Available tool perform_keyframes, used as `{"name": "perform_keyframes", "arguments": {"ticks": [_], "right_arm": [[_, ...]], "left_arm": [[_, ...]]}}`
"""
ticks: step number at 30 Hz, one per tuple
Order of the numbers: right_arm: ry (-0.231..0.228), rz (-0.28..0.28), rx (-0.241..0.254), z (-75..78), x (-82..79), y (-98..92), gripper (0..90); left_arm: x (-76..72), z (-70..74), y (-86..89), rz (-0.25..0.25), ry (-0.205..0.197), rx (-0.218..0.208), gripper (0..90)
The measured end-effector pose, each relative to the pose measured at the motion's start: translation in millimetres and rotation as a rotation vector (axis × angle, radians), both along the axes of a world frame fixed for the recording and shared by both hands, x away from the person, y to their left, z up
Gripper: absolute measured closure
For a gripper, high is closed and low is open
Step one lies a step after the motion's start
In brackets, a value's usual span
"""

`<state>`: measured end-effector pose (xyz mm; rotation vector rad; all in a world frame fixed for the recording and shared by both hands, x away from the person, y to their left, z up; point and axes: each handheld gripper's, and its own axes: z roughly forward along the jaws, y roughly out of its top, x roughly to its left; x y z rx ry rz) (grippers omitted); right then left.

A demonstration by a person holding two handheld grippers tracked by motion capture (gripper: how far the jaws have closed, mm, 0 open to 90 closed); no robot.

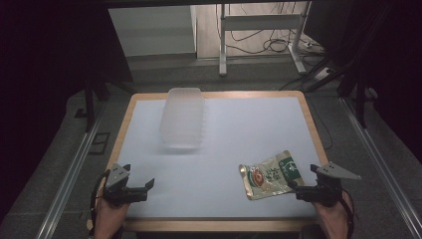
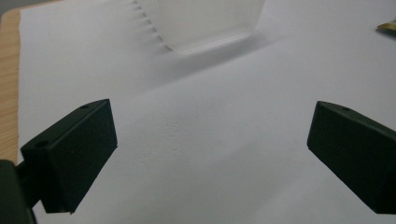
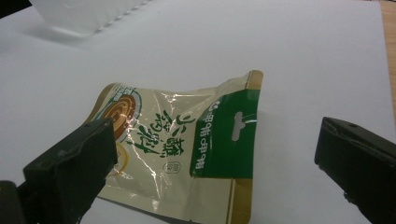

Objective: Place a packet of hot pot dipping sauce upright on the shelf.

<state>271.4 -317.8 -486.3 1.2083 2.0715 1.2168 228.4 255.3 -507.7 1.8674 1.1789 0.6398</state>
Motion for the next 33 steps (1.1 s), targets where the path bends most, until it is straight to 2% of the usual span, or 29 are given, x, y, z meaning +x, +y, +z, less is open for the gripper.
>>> {"name": "perform_keyframes", "arguments": {"ticks": [5,10,15,18,24,33], "right_arm": [[-0.002,0.003,0.000,1.4,-1.2,0.2,0.0],[0.026,-0.003,-0.031,0.1,-1.4,-0.4,0.0],[0.033,0.007,-0.047,-1.0,-1.1,3.1,0.0],[0.033,0.010,-0.057,-1.2,-1.1,3.9,0.0],[0.035,0.006,-0.070,-1.1,-1.1,4.8,0.0],[0.049,-0.006,-0.090,-0.4,1.0,5.4,0.0]], "left_arm": [[-1.0,-0.5,-2.7,0.005,-0.017,0.017,1.1],[1.3,-5.9,-1.7,0.006,-0.024,0.000,0.0],[0.7,-5.9,-0.9,0.006,-0.043,-0.002,0.0],[0.6,-6.3,-1.4,-0.012,-0.054,-0.009,0.0],[0.4,-6.1,-3.7,-0.027,-0.054,-0.006,1.0],[0.9,-6.2,-4.6,-0.019,-0.042,-0.006,1.4]]}}
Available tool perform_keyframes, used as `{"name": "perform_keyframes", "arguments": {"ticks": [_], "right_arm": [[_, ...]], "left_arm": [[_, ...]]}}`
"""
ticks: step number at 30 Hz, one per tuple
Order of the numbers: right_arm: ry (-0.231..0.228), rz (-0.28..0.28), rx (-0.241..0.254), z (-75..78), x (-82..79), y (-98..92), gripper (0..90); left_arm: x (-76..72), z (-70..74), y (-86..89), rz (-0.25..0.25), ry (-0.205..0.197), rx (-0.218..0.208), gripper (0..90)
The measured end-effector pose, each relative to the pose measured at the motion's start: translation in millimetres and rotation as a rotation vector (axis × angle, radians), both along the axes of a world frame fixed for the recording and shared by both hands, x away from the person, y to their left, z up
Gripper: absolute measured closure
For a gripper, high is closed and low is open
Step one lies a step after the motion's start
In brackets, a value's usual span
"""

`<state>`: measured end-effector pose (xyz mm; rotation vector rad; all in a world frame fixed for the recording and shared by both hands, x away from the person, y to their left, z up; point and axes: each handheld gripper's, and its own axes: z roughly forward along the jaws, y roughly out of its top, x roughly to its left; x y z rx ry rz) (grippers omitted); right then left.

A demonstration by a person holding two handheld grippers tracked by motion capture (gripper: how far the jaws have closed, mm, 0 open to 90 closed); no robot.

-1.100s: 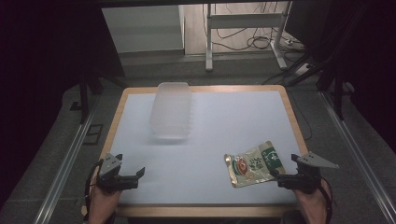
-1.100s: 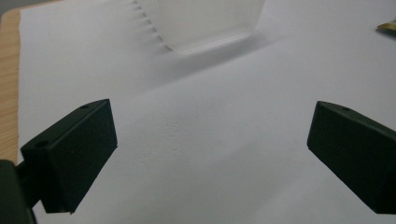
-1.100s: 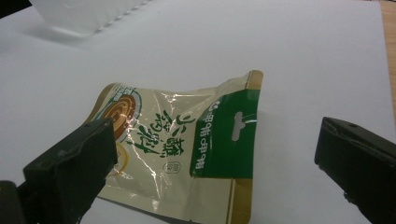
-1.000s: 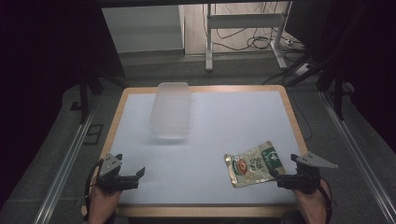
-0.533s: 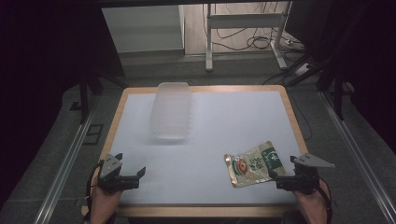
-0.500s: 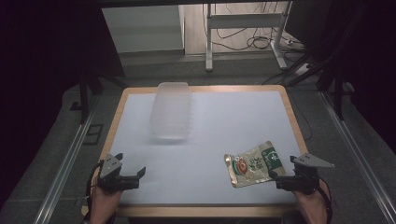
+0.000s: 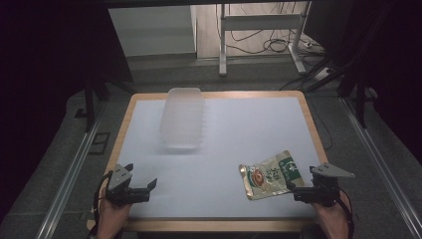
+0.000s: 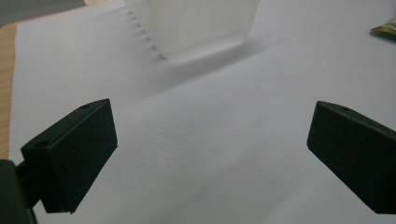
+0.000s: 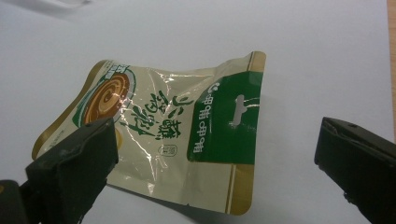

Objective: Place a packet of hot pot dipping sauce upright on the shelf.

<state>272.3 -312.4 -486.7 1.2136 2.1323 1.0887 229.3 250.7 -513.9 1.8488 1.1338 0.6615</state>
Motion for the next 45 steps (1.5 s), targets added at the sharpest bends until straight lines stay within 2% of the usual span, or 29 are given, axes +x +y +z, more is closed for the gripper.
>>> {"name": "perform_keyframes", "arguments": {"ticks": [8,16,19,25,32,40,45], "right_arm": [[0.016,-0.018,-0.023,-1.6,4.6,-2.7,0.5],[0.045,-0.009,-0.019,-3.4,10.3,1.3,0.6],[0.041,-0.020,-0.016,-2.8,12.1,3.8,0.7],[0.044,0.010,-0.064,-3.4,13.3,10.9,0.6],[0.070,0.011,-0.069,-3.5,17.6,14.0,0.7],[0.140,0.011,-0.070,-5.8,26.0,16.2,1.8],[0.171,0.014,-0.043,-4.3,30.0,14.7,7.2]], "left_arm": [[1.1,-1.7,-0.7,-0.006,0.013,0.003,0.9],[2.1,-2.9,-1.3,-0.009,0.022,0.006,0.6],[2.1,-3.0,-1.3,-0.009,0.023,0.006,0.6],[2.5,-3.5,-1.7,-0.012,0.029,0.013,0.7],[3.0,-4.4,-2.9,-0.014,0.035,0.021,0.6],[3.3,-4.7,-3.0,-0.013,0.038,0.025,0.6],[3.4,-4.8,-2.9,-0.014,0.040,0.029,0.7]]}}
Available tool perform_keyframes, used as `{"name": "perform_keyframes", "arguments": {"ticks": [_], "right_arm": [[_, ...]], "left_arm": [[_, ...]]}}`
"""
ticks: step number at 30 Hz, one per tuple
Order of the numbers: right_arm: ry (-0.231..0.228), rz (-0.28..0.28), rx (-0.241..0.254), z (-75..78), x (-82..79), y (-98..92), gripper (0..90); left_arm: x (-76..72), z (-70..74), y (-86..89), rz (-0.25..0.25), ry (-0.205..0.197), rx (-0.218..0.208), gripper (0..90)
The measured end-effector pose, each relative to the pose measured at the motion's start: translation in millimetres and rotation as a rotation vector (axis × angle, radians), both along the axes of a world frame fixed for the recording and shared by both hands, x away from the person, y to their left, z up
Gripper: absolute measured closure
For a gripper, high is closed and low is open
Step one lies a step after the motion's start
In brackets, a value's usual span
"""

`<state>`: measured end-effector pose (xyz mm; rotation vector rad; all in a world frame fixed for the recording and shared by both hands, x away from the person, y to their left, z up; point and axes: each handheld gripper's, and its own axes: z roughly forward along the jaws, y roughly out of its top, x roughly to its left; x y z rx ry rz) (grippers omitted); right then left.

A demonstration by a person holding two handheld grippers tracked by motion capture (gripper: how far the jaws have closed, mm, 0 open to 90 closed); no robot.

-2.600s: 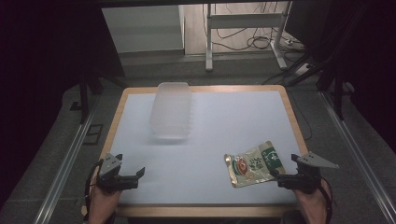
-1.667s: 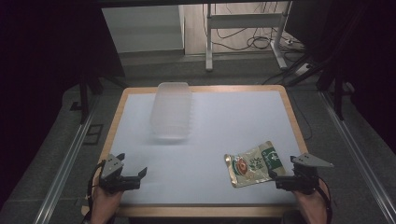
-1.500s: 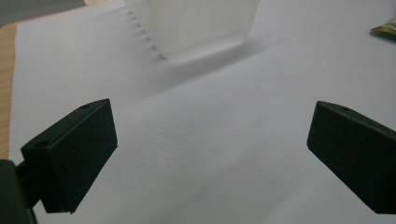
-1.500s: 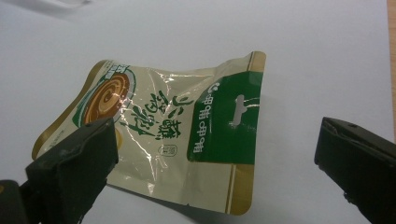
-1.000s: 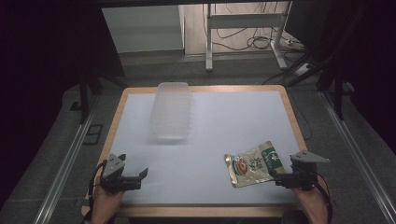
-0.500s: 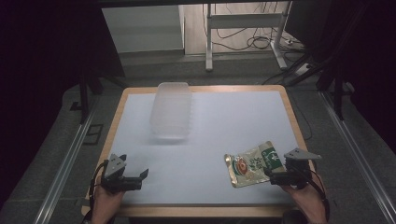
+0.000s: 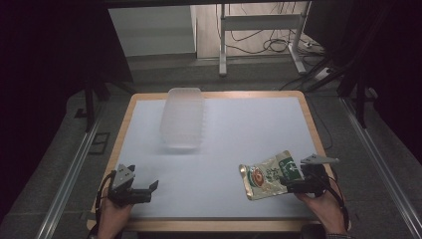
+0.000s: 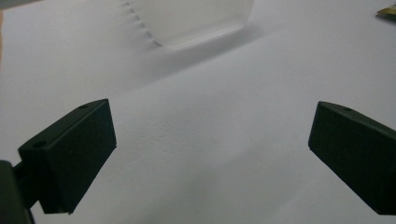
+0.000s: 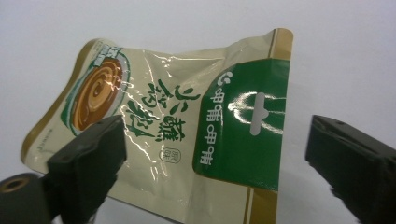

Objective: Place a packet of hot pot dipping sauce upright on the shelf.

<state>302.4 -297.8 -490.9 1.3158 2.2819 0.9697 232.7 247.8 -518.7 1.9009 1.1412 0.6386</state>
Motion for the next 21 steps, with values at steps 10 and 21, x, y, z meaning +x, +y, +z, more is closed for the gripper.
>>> {"name": "perform_keyframes", "arguments": {"ticks": [10,21], "right_arm": [[0.051,-0.010,0.024,-5.7,13.7,-7.5,26.0],[0.090,0.070,0.025,-8.5,24.1,1.2,41.8]], "left_arm": [[0.4,-0.5,-0.6,0.001,0.003,0.009,0.7],[1.0,-1.1,-1.3,0.003,0.008,0.014,0.7]]}}
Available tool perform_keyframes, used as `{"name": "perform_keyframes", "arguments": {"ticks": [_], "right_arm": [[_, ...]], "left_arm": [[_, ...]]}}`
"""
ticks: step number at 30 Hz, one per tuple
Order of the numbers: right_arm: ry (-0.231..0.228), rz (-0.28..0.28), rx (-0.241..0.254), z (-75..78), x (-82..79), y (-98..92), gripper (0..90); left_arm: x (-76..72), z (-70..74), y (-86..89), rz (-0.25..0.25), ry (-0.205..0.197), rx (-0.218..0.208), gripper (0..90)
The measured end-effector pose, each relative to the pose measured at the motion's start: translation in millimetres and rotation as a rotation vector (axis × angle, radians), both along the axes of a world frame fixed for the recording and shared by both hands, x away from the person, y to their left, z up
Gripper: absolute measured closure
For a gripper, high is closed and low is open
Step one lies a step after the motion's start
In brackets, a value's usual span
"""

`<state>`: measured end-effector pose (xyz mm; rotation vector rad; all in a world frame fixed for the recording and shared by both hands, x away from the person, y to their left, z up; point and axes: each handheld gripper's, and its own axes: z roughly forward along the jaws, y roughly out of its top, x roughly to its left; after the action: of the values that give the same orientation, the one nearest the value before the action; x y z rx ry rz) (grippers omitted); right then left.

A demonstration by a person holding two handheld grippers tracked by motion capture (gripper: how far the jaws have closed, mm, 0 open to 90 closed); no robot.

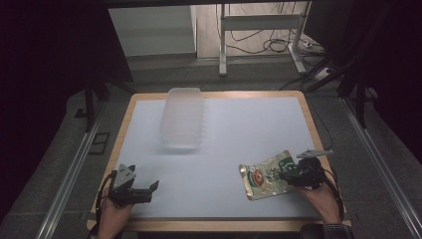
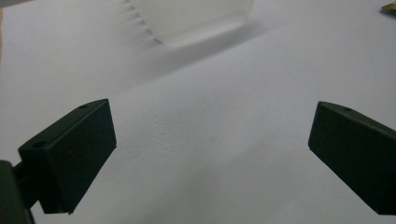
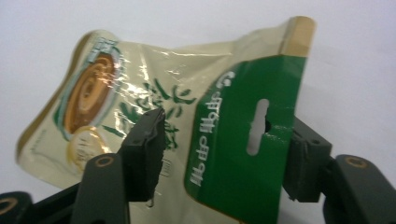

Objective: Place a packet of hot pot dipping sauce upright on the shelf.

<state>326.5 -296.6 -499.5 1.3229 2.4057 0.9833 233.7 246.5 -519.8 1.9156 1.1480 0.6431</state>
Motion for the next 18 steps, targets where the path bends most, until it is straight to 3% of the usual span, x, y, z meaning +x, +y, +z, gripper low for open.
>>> {"name": "perform_keyframes", "arguments": {"ticks": [4,7,12,18], "right_arm": [[-0.005,0.018,-0.005,3.8,-0.8,6.6,45.7],[0.027,0.047,0.022,2.1,1.4,10.6,47.6],[0.050,0.080,-0.007,-1.4,3.8,24.6,49.5],[0.081,0.096,-0.021,-5.3,9.1,33.6,61.1]], "left_arm": [[0.3,-0.2,-0.2,0.000,0.001,0.002,0.7],[0.8,-0.4,-0.8,-0.001,0.003,0.003,0.7],[1.5,-0.7,-1.5,-0.003,0.005,0.008,0.7],[2.0,-0.8,-1.9,-0.004,0.007,0.012,0.7]]}}
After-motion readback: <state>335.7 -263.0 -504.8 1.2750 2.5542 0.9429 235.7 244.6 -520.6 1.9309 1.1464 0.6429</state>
